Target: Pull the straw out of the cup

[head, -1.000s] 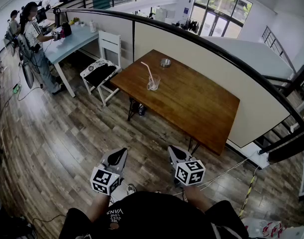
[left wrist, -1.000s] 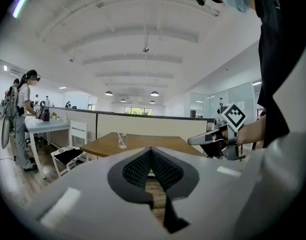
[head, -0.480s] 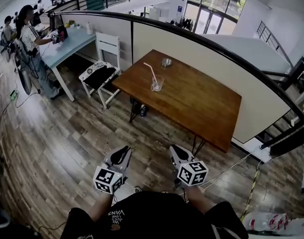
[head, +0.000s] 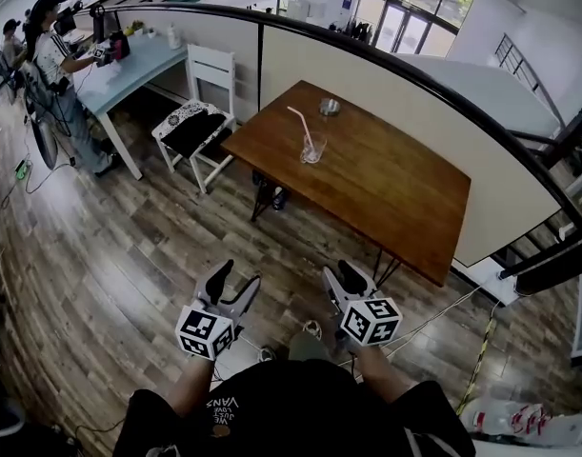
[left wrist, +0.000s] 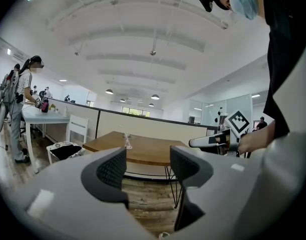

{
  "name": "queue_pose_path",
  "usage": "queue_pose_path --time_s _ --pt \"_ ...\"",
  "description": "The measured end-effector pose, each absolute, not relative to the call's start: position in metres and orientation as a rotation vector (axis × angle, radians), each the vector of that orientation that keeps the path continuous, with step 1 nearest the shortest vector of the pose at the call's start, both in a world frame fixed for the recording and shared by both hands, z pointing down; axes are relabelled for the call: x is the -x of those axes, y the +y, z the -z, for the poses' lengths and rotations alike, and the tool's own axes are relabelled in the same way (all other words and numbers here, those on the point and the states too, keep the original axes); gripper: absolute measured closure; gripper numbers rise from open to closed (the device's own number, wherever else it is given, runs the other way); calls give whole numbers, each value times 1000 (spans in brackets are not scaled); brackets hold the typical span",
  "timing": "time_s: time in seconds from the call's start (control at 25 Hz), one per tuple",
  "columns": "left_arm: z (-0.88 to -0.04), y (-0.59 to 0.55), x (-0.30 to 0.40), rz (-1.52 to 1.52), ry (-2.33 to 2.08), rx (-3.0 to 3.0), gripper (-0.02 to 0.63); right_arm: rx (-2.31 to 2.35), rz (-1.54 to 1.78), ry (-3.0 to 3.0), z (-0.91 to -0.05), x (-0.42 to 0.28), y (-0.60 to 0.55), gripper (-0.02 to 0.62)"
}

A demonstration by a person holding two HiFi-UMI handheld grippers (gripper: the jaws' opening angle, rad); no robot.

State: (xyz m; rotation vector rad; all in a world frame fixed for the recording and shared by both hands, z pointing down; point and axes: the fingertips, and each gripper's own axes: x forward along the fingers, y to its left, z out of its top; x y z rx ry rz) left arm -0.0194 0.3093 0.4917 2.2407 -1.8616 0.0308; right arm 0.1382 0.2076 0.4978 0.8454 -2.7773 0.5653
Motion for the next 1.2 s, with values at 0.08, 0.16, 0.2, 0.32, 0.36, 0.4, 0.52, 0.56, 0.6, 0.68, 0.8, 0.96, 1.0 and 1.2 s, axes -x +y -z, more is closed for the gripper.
queue_pose_path --time_s 0.08,0.16,0.2,0.32,0.36,0.4,0.52,0.56,0.6,0.68,0.8,0.96,1.0,1.2 --pt "-495 301 26 -27 -1864 -2229 344 -839 -569 -2771 -502 -131 200 456" --pt "-499 290 34 -21 -1867 -2217 339 -828 -572 -2769 -505 -123 188 456" --pt "-500 283 37 -18 -1868 -2213 339 -823 -571 -2769 -506 -119 181 456" --pt "-501 262 44 -11 -1871 -2203 339 -804 -571 -2767 -507 -110 159 456" --pt "-501 253 45 -10 -1870 -2199 339 -797 -571 -2765 -507 -107 150 456" --pt "-501 244 46 -12 -1868 -2197 339 -790 -570 -2764 -508 -106 141 456" --pt "-502 212 49 -22 -1871 -2195 339 -771 -570 -2762 -511 -101 110 456" --pt "-502 201 50 -20 -1876 -2193 339 -764 -571 -2762 -512 -100 100 456" --pt "-502 191 50 -18 -1878 -2191 339 -759 -572 -2763 -513 -99 90 456" --pt "-501 171 49 -19 -1880 -2188 339 -749 -577 -2764 -513 -97 70 456" --pt "-502 144 48 -22 -1886 -2180 339 -719 -588 -2763 -517 -94 44 456" --pt "-505 111 49 -18 -1904 -2153 339 -674 -599 -2761 -522 -89 11 454" --pt "-505 103 49 -15 -1911 -2144 339 -662 -598 -2761 -523 -88 4 456" --pt "-508 74 52 1 -1954 -2099 339 -584 -591 -2762 -528 -81 -26 455"
